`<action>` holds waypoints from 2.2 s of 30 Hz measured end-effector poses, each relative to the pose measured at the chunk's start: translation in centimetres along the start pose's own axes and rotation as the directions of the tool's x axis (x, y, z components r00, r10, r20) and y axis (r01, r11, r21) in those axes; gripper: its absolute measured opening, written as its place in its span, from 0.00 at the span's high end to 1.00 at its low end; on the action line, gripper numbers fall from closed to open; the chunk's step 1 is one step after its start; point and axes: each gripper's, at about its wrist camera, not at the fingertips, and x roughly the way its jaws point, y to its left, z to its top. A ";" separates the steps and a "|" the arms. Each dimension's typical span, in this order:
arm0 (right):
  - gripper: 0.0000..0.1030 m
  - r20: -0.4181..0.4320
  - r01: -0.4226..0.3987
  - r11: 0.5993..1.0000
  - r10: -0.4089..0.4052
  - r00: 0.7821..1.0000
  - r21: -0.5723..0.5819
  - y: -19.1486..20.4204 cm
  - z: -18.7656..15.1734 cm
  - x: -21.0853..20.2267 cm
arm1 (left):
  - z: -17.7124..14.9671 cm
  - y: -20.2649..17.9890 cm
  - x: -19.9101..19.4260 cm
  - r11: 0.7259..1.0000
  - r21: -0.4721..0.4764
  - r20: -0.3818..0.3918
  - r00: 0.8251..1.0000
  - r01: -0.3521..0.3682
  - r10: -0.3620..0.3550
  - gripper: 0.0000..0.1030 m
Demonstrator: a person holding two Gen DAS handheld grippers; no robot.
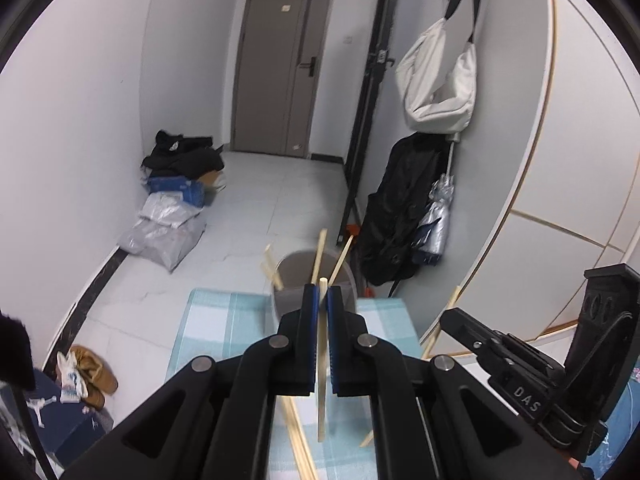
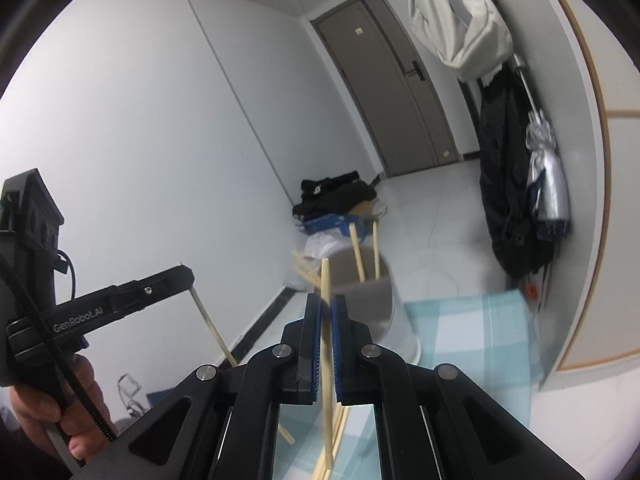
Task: Organize utensils
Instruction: 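Carry both chopsticks up over the white holder and lower them into it, then open both grippers to release the chopsticks into the holder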
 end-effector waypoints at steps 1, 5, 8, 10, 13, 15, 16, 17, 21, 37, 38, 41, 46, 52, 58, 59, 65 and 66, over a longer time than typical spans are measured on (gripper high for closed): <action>0.96 0.008 0.005 1.000 -0.005 1.000 -0.006 0.0 0.6 0.1 | 0.7 -0.2 0.1 1.000 0.003 0.008 1.000 0.004 -0.005 0.99; 0.96 0.029 0.021 0.999 -0.020 0.999 -0.047 0.3 2.7 0.5 | 2.8 -0.2 0.7 0.999 -0.008 0.017 0.999 0.034 -0.034 0.99; 0.96 0.051 0.016 0.997 -0.012 0.999 -0.077 0.6 4.9 1.0 | 4.3 0.0 1.2 0.999 -0.023 0.027 0.999 0.046 -0.045 0.99; 0.96 0.058 0.009 0.997 -0.005 0.998 -0.076 0.5 6.3 1.5 | 5.5 0.4 1.7 0.998 -0.039 0.030 0.998 0.057 -0.056 0.99; 0.96 0.062 0.008 0.997 -0.004 0.998 -0.076 0.4 8.3 2.3 | 6.9 0.5 2.4 0.997 -0.046 0.040 0.997 0.068 -0.066 0.99; 0.96 0.079 0.007 0.996 0.000 0.997 -0.093 0.5 9.6 2.8 | 7.6 0.6 2.8 0.997 -0.044 0.048 0.996 0.071 -0.068 0.99; 0.96 0.089 0.012 0.995 -0.002 0.996 -0.103 0.5 10.3 3.1 | 8.2 0.8 3.1 0.996 -0.049 0.054 0.996 0.072 -0.070 0.99; 0.96 0.095 0.016 0.994 -0.006 0.995 -0.109 0.5 10.7 3.4 | 8.4 1.0 3.3 0.996 -0.053 0.057 0.996 0.073 -0.070 0.99; 0.96 0.132 0.032 0.991 -0.015 0.991 -0.129 0.4 12.8 5.3 | 9.7 2.2 4.6 0.995 -0.074 0.063 0.996 0.067 -0.062 0.99; 0.96 0.155 0.029 0.981 0.001 0.988 -0.192 -0.8 11.6 14.6 | 8.8 5.9 10.0 0.995 -0.093 0.079 0.997 0.035 -0.028 0.99; 0.96 0.148 0.021 0.980 0.008 0.989 -0.196 -0.9 11.3 14.9 | 8.8 6.0 10.1 0.995 -0.094 0.081 0.996 0.043 -0.035 0.99; 0.96 0.129 -0.009 0.981 0.035 0.991 -0.196 -1.0 10.5 15.6 | 8.4 6.0 10.5 0.997 -0.076 0.089 0.996 0.032 -0.025 0.99; 0.96 0.103 -0.030 0.965 0.059 0.993 -0.262 -0.6 9.4 16.1 | 7.9 6.2 11.0 0.997 -0.072 0.088 0.996 0.039 -0.033 0.99; 0.96 0.039 -0.037 0.950 0.051 0.998 -0.310 -0.8 7.6 16.8 | 6.8 6.9 12.0 0.992 -0.092 0.033 0.996 0.091 -0.089 0.99; 0.95 -0.024 -0.077 0.941 0.073 0.997 -0.329 -0.8 5.9 17.0 | 5.8 6.8 13.1 0.987 -0.087 -0.031 0.990 0.136 -0.139 0.99; 0.95 -0.033 -0.082 0.939 0.075 0.997 -0.334 -0.6 5.7 16.9 | 5.6 6.8 13.1 0.987 -0.088 -0.040 0.989 0.135 -0.139 0.99; 0.93 -0.091 -0.090 0.924 0.061 0.994 -0.372 -0.1 4.2 16.7 | 5.0 6.6 13.7 0.992 -0.074 -0.137 0.985 0.098 -0.107 0.97; 0.92 -0.099 -0.087 0.925 0.054 0.994 -0.370 -0.1 4.1 16.6 | 5.0 6.6 13.3 0.993 -0.079 -0.135 0.986 0.085 -0.095 0.95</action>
